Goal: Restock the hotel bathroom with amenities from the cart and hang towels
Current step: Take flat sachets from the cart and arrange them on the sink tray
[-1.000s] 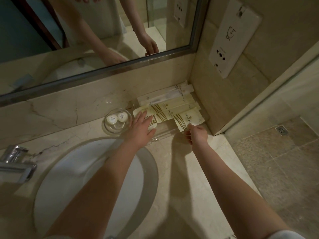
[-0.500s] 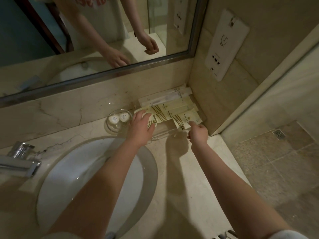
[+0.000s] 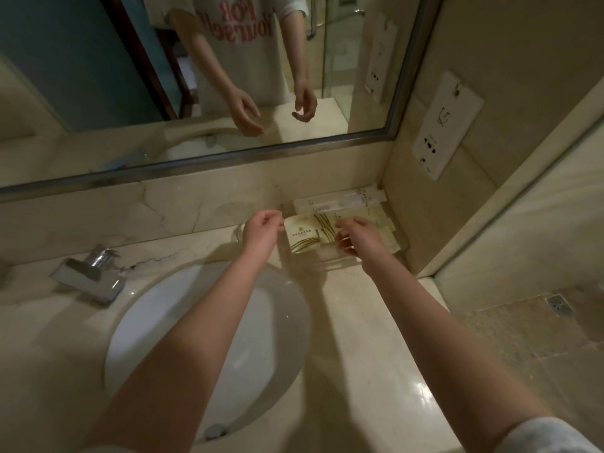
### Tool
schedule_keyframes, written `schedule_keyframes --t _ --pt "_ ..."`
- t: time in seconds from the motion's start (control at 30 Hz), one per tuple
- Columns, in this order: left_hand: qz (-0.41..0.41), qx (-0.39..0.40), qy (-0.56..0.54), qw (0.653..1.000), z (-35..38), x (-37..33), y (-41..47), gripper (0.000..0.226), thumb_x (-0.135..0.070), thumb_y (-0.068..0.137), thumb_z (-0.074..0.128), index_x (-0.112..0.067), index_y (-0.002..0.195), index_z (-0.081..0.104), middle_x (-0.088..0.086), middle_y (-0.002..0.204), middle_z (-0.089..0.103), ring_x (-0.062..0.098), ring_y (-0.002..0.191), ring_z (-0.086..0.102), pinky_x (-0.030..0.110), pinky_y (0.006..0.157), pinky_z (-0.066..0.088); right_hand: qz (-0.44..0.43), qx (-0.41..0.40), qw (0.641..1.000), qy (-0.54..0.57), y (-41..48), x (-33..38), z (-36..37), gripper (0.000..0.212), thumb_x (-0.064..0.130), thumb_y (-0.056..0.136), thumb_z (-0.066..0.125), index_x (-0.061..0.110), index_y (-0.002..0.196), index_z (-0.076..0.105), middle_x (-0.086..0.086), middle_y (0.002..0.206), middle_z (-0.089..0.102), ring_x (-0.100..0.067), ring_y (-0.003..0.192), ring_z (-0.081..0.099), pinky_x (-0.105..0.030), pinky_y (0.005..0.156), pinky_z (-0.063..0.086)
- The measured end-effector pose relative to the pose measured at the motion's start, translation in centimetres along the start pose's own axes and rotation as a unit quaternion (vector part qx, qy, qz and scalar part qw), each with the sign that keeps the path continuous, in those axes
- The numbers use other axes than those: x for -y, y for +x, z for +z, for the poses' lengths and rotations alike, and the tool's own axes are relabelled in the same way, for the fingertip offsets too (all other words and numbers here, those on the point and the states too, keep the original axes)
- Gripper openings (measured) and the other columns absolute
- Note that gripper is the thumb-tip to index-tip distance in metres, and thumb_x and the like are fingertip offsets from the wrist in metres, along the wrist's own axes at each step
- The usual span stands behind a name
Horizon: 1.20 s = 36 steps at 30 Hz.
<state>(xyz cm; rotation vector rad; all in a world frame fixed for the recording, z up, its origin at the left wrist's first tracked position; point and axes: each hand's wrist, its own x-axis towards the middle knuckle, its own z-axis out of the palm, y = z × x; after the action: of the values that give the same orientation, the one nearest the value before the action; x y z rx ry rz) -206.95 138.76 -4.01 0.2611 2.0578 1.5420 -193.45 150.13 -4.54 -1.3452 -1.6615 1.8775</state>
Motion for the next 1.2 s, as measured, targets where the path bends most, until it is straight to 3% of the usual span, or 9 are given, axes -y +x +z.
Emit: schedule_keyframes --t 0.17,0.4,0.5,0.57,0.67,0.77,0.93,1.2 --pt "-0.014 -0.013 -0.039 0.999 -2.4 0.1 -1.5 0.012 -0.014 0.092 0.054 -0.017 0.081 0.058 0.0 0.081 0.063 0.009 0.069 0.057 0.019 0.055 0.042 -0.022 0.045 0.999 -0.015 -1.1 0.5 1.4 0.011 0.023 0.091 0.055 0.015 0.082 0.056 -0.002 0.071 0.059 -0.015 0.058 0.053 -0.025 0.056 0.039" --pt "0.013 -0.017 -0.029 0.999 -3.9 0.0 -3.6 0.015 -0.015 0.091 0.055 -0.022 0.078 0.058 -0.001 0.089 0.063 0.007 0.072 0.058 0.02 0.061 0.042 -0.026 0.054 0.998 -0.009 -3.3 0.7 1.9 0.01 0.022 0.09 0.055 0.013 0.09 0.059 -0.001 0.072 0.06 -0.015 0.059 0.054 -0.026 0.058 0.04" --pt "0.036 0.012 -0.017 0.999 -3.8 -0.4 -4.5 0.017 -0.012 0.091 0.053 -0.02 0.077 0.057 -0.002 0.083 0.062 0.006 0.069 0.056 0.015 0.058 0.043 -0.026 0.038 0.999 -0.002 -4.8 0.6 1.6 0.01 0.022 0.09 0.055 0.012 0.09 0.058 -0.002 0.072 0.06 -0.015 0.058 0.054 -0.026 0.059 0.04" --pt "0.051 0.04 -0.005 0.998 -3.5 -0.6 -5.0 0.016 -0.009 0.092 0.052 -0.017 0.078 0.057 -0.003 0.077 0.06 0.006 0.067 0.054 0.011 0.056 0.044 -0.024 0.013 1.0 0.01 -5.9 0.5 1.3 0.01 0.021 0.091 0.056 0.014 0.084 0.057 -0.002 0.071 0.059 -0.015 0.056 0.053 -0.026 0.058 0.04" --pt "0.06 0.096 0.006 0.994 -3.1 -0.9 -5.7 0.015 -0.011 0.092 0.052 -0.017 0.08 0.058 -0.003 0.076 0.061 0.006 0.067 0.054 0.017 0.06 0.042 -0.026 -0.029 0.999 0.021 -8.0 0.1 1.0 0.01 0.022 0.091 0.056 0.015 0.083 0.057 -0.003 0.07 0.057 -0.015 0.055 0.052 -0.024 0.055 0.038" --pt "0.077 0.157 0.018 0.984 -2.9 -0.7 -6.8 0.011 -0.012 0.093 0.051 -0.014 0.086 0.059 -0.005 0.077 0.061 0.006 0.066 0.055 0.011 0.054 0.042 -0.031 -0.079 0.996 0.025 -10.9 -0.5 0.9 0.011 0.023 0.091 0.055 0.013 0.087 0.055 -0.003 0.069 0.056 -0.015 0.054 0.05 -0.023 0.053 0.037" --pt "0.085 0.265 0.048 0.959 -2.3 0.1 -9.7 0.015 -0.019 0.093 0.052 -0.021 0.079 0.059 -0.006 0.079 0.062 0.009 0.073 0.057 0.021 0.061 0.041 -0.008 -0.163 0.985 0.049 -16.7 -2.3 0.1 0.008 0.019 0.091 0.054 0.015 0.084 0.057 -0.001 0.066 0.056 -0.013 0.054 0.051 -0.024 0.055 0.037" --pt "0.118 0.458 0.072 0.878 2.7 1.1 -20.1 0.012 -0.018 0.093 0.051 -0.017 0.082 0.056 -0.006 0.08 0.061 0.005 0.07 0.056 0.022 0.064 0.041 -0.01 -0.356 0.925 0.133 -28.8 -7.2 -4.9 0.01 0.015 0.091 0.053 0.013 0.081 0.056 -0.003 0.063 0.055 -0.006 0.039 0.049 -0.021 0.051 0.035"
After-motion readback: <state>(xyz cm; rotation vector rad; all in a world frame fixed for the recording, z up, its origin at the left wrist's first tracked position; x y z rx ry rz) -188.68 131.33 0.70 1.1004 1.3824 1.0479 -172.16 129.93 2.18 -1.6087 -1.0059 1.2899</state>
